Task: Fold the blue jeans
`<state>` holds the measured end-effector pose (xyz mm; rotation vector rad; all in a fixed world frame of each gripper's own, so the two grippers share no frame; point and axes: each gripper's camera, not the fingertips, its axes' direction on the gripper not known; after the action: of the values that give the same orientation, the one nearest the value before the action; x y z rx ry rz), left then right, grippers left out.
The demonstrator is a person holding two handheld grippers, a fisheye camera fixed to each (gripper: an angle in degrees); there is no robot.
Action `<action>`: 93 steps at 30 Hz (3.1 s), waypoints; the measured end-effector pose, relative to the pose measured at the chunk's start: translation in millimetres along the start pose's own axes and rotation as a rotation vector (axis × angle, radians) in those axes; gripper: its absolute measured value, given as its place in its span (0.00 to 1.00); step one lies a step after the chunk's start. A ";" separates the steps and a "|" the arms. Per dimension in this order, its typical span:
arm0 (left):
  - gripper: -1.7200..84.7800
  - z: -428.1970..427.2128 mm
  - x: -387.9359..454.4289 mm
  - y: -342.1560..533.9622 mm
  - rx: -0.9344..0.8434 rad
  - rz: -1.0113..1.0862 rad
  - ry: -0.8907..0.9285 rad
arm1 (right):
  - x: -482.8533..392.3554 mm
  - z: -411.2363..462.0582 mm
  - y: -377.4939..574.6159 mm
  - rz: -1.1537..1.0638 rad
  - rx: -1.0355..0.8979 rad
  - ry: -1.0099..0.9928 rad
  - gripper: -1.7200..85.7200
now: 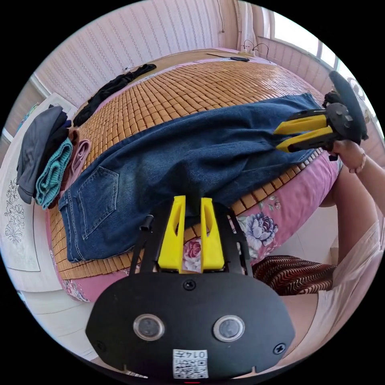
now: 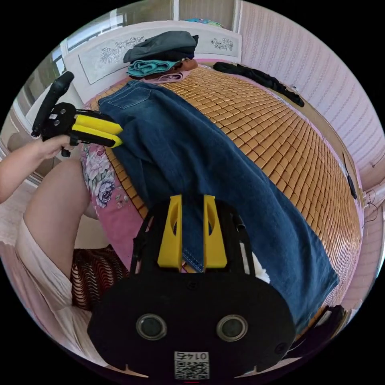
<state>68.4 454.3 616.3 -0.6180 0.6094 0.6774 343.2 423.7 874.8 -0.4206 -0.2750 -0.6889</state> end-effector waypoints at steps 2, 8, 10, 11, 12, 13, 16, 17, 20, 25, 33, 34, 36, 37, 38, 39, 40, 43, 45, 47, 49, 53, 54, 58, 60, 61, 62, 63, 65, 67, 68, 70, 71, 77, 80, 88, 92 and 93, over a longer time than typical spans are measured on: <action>0.02 -14.1 -6.0 1.3 0.037 0.013 0.027 | 17.8 -11.7 6.6 0.070 0.029 -0.060 0.03; 0.01 -68.8 -6.8 26.1 0.044 0.120 0.071 | 33.4 -87.6 45.9 -0.006 0.090 -0.245 0.01; 0.02 -64.2 -7.0 36.6 -0.006 0.106 0.114 | 36.0 -86.2 55.6 -0.007 0.050 -0.304 0.02; 0.03 -53.3 -10.3 43.9 -0.027 0.065 0.153 | 39.4 -73.1 63.6 0.009 0.023 -0.309 0.02; 0.04 -46.8 -13.3 47.9 -0.033 0.031 0.172 | 42.3 -64.4 68.0 0.029 -0.008 -0.309 0.02; 0.06 -34.4 -20.5 54.7 -0.058 -0.037 0.217 | 49.2 -50.5 75.6 0.073 -0.088 -0.325 0.03; 0.07 -32.6 -40.9 69.6 -0.037 -0.163 0.303 | 69.7 -68.0 110.8 0.149 -0.044 -0.408 0.06; 0.07 -40.0 -49.0 74.7 -0.007 -0.195 0.299 | 83.2 -82.6 132.6 0.209 -0.004 -0.381 0.07; 0.06 -55.2 -63.4 76.9 0.041 -0.207 0.286 | 130.2 -118.2 204.2 0.433 0.048 -0.199 0.09; 0.06 -55.2 -46.1 45.9 0.132 -0.134 0.330 | 203.3 -178.6 352.3 0.922 0.118 0.038 0.11; 0.08 11.4 36.8 -14.6 0.101 -0.069 0.360 | 279.5 -207.8 507.2 1.341 0.271 0.164 0.16; 0.08 22.7 44.7 -18.0 0.064 -0.062 0.362 | 288.9 -206.0 514.6 1.339 0.283 0.106 0.13; 0.08 27.8 51.8 -18.1 0.063 -0.061 0.322 | 299.0 -206.1 521.0 1.311 0.303 0.015 0.09; 0.08 28.0 53.8 -18.0 0.062 -0.052 0.312 | 301.1 -212.2 522.5 1.264 0.331 -0.009 0.06; 0.07 27.8 53.9 -18.0 0.057 -0.056 0.314 | 302.6 -221.4 524.1 1.227 0.354 -0.011 0.05; 0.07 27.5 53.9 -18.1 0.054 -0.057 0.315 | 303.6 -226.9 524.9 1.211 0.360 -0.010 0.05; 0.07 26.7 54.6 -18.8 0.045 -0.055 0.316 | 305.1 -239.4 526.4 1.176 0.376 0.005 0.04; 0.06 17.5 62.6 -20.6 0.051 -0.013 0.314 | 313.6 -261.2 532.0 1.116 0.352 0.059 0.03; 0.06 16.0 72.1 -19.4 0.050 0.034 0.273 | 326.0 -249.0 538.6 1.140 0.239 0.067 0.03; 0.06 25.1 76.5 -13.5 0.040 0.025 0.266 | 336.6 -215.8 548.4 1.188 0.068 0.031 0.03; 0.04 26.4 71.6 -10.5 0.044 -0.011 0.304 | 332.6 -220.9 556.8 1.226 0.143 0.031 0.03; 0.01 19.7 73.4 -7.5 0.031 0.022 0.320 | 314.1 -259.5 553.3 1.191 0.213 0.087 0.03; 0.01 16.7 75.7 -6.2 0.040 0.042 0.313 | 311.9 -263.7 552.0 1.183 0.206 0.100 0.03; 0.01 24.7 85.9 7.0 0.003 0.092 0.292 | 323.2 -224.9 552.7 1.181 0.023 0.090 0.03; 0.02 23.7 80.1 10.7 0.016 0.041 0.330 | 320.0 -215.9 548.5 1.152 0.050 0.150 0.03; 0.04 18.4 79.4 12.1 0.033 0.036 0.337 | 321.5 -213.1 542.4 1.137 0.013 0.158 0.03; 0.06 8.9 82.0 13.6 0.069 0.054 0.325 | 323.3 -211.6 533.8 1.109 -0.030 0.175 0.03; 0.07 3.7 85.3 13.9 0.086 0.085 0.315 | 324.3 -210.5 529.1 1.092 -0.049 0.188 0.03; 0.11 -9.4 104.7 11.5 0.107 0.213 0.243 | 331.3 -205.1 514.5 1.054 -0.115 0.202 0.03; 0.12 -5.8 119.4 7.1 0.098 0.281 0.208 | 340.5 -203.0 507.3 1.054 -0.148 0.179 0.03; 0.11 1.8 127.3 3.3 0.085 0.299 0.167 | 346.5 -201.2 502.7 1.049 -0.171 0.160 0.03; 0.09 15.8 136.0 -2.3 0.041 0.310 0.111 | 351.9 -197.2 493.1 1.005 -0.209 0.156 0.03; 0.08 17.0 138.2 -1.7 0.058 0.328 0.086 | 354.6 -194.0 485.2 0.970 -0.239 0.162 0.03; 0.01 -23.0 125.6 14.3 0.113 0.340 0.166 | 357.4 -162.0 425.9 0.721 -0.502 0.289 0.03; 0.01 14.0 131.1 23.8 -0.026 0.338 0.202 | 363.0 -147.9 406.0 0.665 -0.590 0.305 0.03; 0.03 -1.8 113.7 43.7 0.027 0.232 0.227 | 390.5 -120.3 371.2 0.586 -0.743 0.220 0.03; 0.05 -34.1 41.4 76.2 0.111 -0.047 0.215 | 401.4 -105.6 355.4 0.574 -0.814 0.195 0.03; 0.05 -37.2 25.4 83.8 0.115 -0.104 0.172 | 402.7 -103.6 353.4 0.576 -0.822 0.192 0.03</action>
<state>12.7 490.3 548.1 -0.5997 0.7649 0.4911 887.0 398.0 836.4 -1.1553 0.3307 -0.2383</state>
